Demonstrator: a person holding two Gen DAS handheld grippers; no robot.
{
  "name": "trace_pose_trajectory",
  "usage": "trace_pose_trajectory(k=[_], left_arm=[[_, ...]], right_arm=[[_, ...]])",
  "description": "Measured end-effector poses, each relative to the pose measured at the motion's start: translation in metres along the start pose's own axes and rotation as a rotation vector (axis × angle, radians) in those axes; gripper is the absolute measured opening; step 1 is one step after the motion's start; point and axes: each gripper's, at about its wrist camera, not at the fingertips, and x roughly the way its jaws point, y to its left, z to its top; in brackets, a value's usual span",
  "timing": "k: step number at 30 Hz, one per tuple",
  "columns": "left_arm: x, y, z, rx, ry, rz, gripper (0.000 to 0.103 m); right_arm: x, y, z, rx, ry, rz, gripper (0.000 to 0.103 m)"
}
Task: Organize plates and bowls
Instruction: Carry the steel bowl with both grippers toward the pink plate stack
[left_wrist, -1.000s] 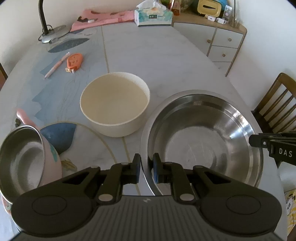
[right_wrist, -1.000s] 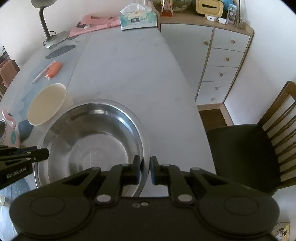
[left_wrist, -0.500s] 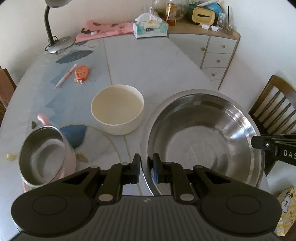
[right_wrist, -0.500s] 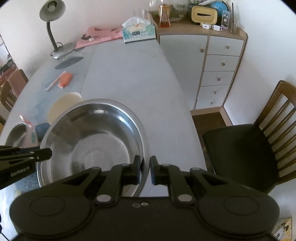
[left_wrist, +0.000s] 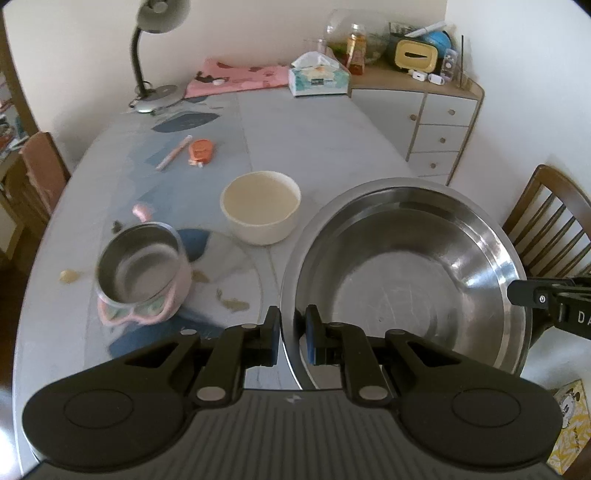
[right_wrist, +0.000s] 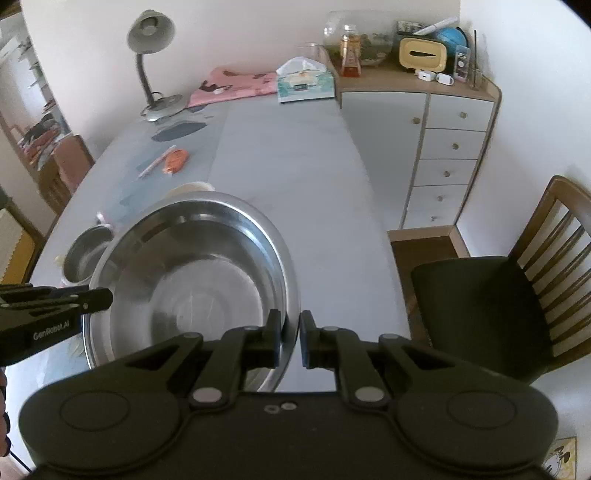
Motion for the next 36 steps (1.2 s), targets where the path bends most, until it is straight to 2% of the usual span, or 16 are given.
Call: trace_pose_trajectory(k=[9, 21, 28, 36], left_arm=[[-0.046, 0.017, -0.040, -0.060, -0.002, 0.066, 0.013], [-0.085, 0.081, -0.083, -0.186, 0.001, 0.128, 0.013], [-0.087, 0.128, -0.104, -0.220, 0.026, 0.146, 0.013], [-0.077, 0.193, -0.126, -0.250, 0.076, 0.148, 0.013]], right_arm=[[-0.028, 0.025, -0.027, -0.050, 0.003, 0.073, 0.011], [-0.041, 0.088, -0.045, -0.151, 0.013, 0.170, 0.011], [-0.022, 0.136, -0.051, -0.188, 0.050, 0.191, 0.011], [0.010, 0.199, -0.068, -0.221, 0.132, 0.197, 0.012]])
